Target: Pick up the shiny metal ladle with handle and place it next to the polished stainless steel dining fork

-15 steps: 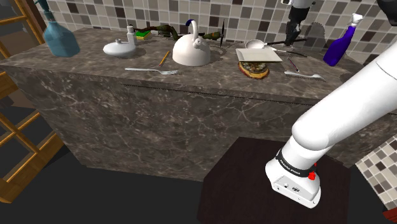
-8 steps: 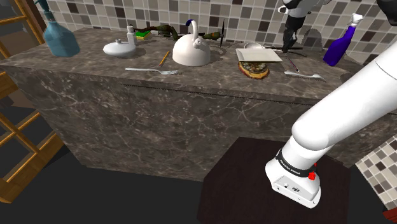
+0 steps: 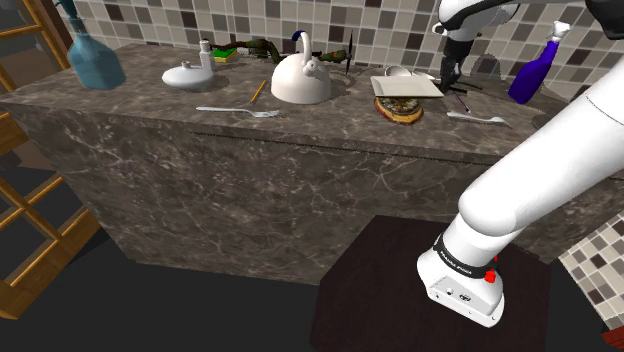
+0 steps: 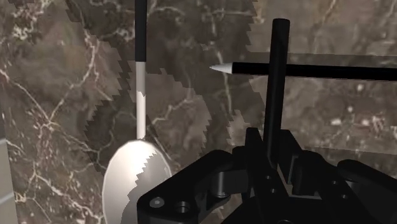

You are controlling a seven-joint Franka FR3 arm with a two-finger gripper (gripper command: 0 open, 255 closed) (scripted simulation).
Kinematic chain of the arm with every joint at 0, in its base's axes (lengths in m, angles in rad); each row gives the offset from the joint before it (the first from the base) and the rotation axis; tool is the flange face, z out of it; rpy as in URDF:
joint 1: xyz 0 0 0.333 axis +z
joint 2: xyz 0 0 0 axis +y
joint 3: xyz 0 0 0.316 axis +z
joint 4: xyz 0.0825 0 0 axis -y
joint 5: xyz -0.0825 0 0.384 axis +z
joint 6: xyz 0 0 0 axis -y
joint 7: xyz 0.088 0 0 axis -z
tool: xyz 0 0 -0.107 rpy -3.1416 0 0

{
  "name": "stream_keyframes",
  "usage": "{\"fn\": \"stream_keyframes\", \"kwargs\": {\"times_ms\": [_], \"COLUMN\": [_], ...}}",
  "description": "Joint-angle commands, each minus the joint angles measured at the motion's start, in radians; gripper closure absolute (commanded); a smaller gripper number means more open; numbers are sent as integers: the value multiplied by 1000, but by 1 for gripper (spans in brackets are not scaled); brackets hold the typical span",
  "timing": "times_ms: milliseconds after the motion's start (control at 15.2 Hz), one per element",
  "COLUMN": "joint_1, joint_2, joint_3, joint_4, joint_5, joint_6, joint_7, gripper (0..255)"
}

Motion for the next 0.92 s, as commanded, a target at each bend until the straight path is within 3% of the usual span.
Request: {"fn": "stream_keyframes", "kwargs": {"times_ms": [0,330,396,726,858], "joint_1": [0,0,0,0,3], "joint_2": [-1,-1,-1,-1,-23], "joint_3": [0,0,0,0,15], "joint_4": [-6,-6,-6,-6,41], "joint_5": [-1,-1,-1,-1,-6], "joint_6": [5,5,5,5,-64], "joint_7": [1,1,1,1,7], "gripper": [255,255,0,0,0]}}
